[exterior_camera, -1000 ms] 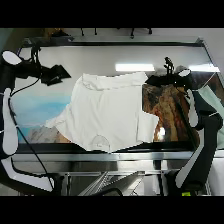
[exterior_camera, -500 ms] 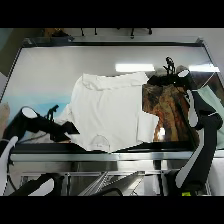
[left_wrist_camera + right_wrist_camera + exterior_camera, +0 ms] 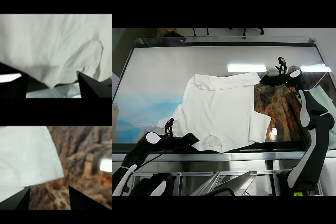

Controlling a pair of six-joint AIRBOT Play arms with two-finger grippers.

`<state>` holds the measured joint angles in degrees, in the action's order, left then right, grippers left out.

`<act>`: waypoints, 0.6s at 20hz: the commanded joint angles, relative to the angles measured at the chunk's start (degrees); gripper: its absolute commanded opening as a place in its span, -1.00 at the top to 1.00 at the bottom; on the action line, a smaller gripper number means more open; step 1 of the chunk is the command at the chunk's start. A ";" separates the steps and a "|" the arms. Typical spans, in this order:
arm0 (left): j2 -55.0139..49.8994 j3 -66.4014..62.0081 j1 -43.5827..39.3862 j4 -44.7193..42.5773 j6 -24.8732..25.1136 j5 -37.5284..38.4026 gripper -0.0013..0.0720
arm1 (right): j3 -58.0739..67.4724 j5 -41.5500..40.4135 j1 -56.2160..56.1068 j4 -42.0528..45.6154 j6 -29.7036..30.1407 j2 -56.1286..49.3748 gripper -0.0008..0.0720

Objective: Fold the shirts.

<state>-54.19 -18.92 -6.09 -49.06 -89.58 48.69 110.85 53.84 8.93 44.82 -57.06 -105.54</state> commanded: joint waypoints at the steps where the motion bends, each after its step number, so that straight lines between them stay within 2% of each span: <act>1: -2.86 0.02 -3.93 1.07 -0.48 -13.44 -0.86 | 0.04 -0.04 0.00 -0.02 0.00 -0.02 -0.45; 2: -5.44 -1.25 -3.85 1.05 -0.26 -13.27 -0.29 | 0.04 -0.04 0.02 0.00 0.00 -0.02 -0.44; 3: -7.72 -2.78 -3.54 0.94 1.01 -12.35 0.62 | 0.04 -0.13 0.04 0.04 0.02 -0.07 -0.45; 4: -9.92 -4.87 -2.82 0.63 3.10 -10.16 0.92 | 0.04 -0.63 0.04 0.02 0.00 -0.20 -0.45; 6: -13.42 -9.55 0.09 -0.48 6.84 -3.63 0.93 | 0.04 -1.11 0.02 0.00 0.00 -0.59 -0.45; 9: -16.20 -17.97 8.37 -17.68 5.03 5.29 0.93 | 0.04 -1.03 -0.04 -0.07 -0.02 -0.96 -0.45; 10: -16.92 -21.05 11.80 -22.34 4.66 6.47 0.93 | 0.04 -1.01 -0.04 -0.72 0.00 -0.96 -0.45; 12: -18.95 -28.22 19.17 -24.26 5.46 6.88 0.93 | 0.04 -0.90 -0.11 -3.76 0.04 -0.96 -0.45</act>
<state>-70.30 -38.54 4.64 -64.71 -84.82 51.13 110.91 52.77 8.93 43.53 -57.04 -106.37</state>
